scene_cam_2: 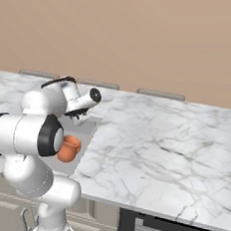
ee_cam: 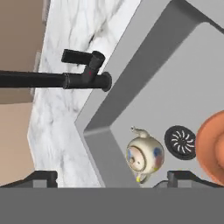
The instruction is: Pick the glass cup and jug and place them in the sink. Then turn on the water.
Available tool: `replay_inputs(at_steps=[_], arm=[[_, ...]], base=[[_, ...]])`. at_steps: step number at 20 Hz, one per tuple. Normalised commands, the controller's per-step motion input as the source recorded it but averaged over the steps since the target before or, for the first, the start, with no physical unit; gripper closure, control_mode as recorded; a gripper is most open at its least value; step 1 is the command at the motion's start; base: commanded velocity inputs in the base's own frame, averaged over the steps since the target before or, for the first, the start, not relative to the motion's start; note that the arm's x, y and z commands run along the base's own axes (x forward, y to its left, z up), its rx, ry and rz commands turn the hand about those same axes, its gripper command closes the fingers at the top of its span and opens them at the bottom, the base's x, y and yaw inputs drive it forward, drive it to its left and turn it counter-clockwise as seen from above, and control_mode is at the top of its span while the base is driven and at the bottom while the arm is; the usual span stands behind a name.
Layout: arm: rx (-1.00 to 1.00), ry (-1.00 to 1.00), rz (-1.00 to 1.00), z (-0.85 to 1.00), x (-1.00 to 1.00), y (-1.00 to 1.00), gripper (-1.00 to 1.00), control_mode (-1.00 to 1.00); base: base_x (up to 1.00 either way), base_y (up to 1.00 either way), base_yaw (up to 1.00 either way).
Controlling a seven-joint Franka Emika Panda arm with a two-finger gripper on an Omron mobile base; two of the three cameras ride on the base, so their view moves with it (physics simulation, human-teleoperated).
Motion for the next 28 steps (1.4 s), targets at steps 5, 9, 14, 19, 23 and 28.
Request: replay_inputs(at_steps=[5, 9, 14, 19, 23, 28], arm=[[0.46, 0.15, -0.43, -0.22, 0.75, 0.09, -1.0, -1.0], [0.58, 0.26, -0.28, 0.0, 0.89, -0.1, -1.0, -1.0], [0.6, 0.24, -0.2, -0.04, 0.57, -0.13, -1.0, -1.0], [0.52, 0.23, -0.16, 0.0, 0.42, 0.0, -1.0, -1.0], [0.41, 0.19, -0.15, 0.0, 0.27, 0.01, -1.0, -1.0], [0.23, 0.16, -0.13, 0.0, 0.46, 0.17, -1.0, -1.0]], base=[[0.0, 0.0, 0.0], [0.0, 0.0, 0.0], [0.0, 0.0, 0.0], [0.0, 0.0, 0.0], [0.0, 0.0, 0.0], [0.0, 0.0, 0.0]])
